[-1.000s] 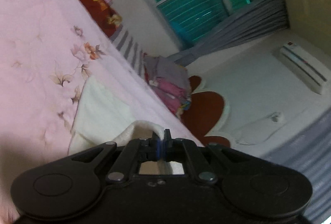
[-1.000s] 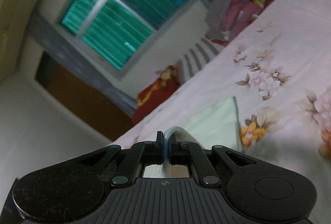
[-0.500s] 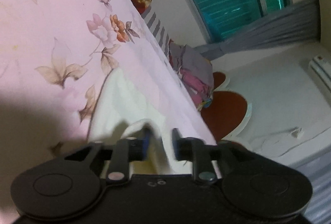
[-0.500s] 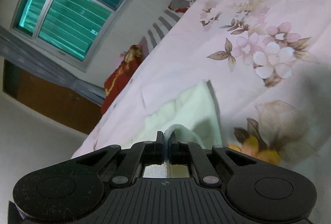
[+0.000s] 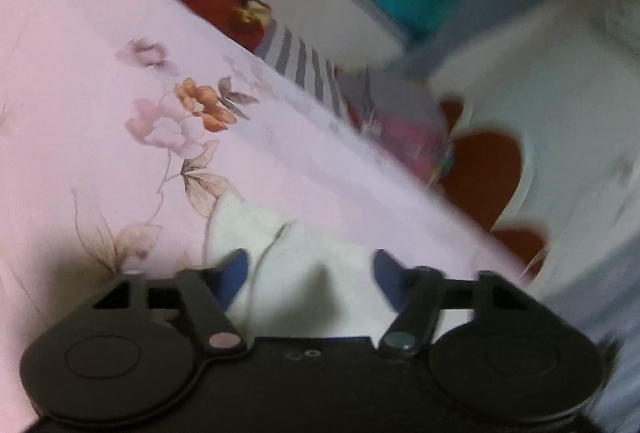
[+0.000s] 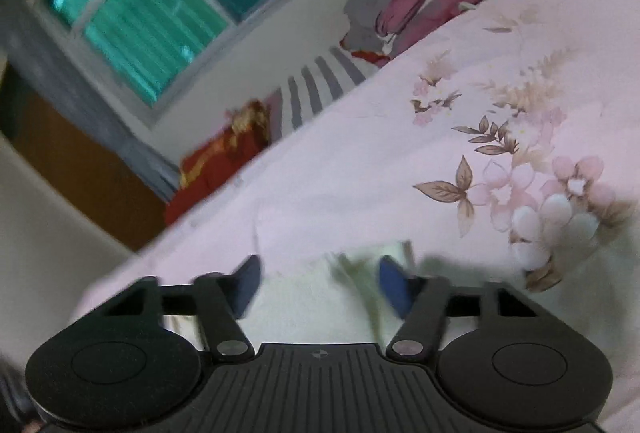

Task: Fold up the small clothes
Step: 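Grasp the hem with the left tool while the right tool grasps it too, then fold the hem over toward the collar with both tools and release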

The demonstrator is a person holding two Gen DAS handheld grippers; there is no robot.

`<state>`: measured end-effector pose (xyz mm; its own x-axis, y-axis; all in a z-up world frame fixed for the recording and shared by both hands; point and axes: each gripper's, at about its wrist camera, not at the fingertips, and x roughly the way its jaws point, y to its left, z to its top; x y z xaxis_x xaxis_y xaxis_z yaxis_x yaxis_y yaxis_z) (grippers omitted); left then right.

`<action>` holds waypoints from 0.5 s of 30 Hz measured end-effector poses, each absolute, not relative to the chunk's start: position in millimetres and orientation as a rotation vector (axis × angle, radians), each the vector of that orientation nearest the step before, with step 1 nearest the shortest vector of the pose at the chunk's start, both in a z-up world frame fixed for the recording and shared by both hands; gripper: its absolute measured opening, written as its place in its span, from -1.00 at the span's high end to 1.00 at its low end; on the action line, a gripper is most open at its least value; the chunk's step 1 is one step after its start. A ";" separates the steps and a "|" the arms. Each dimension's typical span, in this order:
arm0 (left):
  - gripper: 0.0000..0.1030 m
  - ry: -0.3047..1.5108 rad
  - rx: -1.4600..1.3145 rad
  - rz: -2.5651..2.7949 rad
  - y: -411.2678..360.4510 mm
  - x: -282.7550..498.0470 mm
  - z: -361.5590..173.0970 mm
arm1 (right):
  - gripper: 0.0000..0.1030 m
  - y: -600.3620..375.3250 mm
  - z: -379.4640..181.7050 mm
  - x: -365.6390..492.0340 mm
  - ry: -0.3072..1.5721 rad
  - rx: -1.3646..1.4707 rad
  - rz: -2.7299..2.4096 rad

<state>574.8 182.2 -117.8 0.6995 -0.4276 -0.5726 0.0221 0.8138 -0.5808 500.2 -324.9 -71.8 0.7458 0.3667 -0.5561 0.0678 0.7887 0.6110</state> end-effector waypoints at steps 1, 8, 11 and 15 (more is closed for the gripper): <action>0.04 0.785 -0.502 -0.267 175.7 577.4 -118.0 | 0.15 -321.7 -75.1 501.2 0.744 0.614 0.182; 0.58 0.812 -0.270 -0.280 151.1 578.8 -120.5 | 0.25 -276.2 -94.7 506.8 0.819 0.352 0.205; 0.92 0.787 -0.270 -0.286 150.5 577.9 -119.5 | 0.79 -263.2 -95.2 502.0 0.813 0.264 0.214; 0.94 0.718 -0.309 -0.280 155.5 573.9 -110.7 | 0.96 -267.9 -92.8 495.8 0.744 0.247 0.169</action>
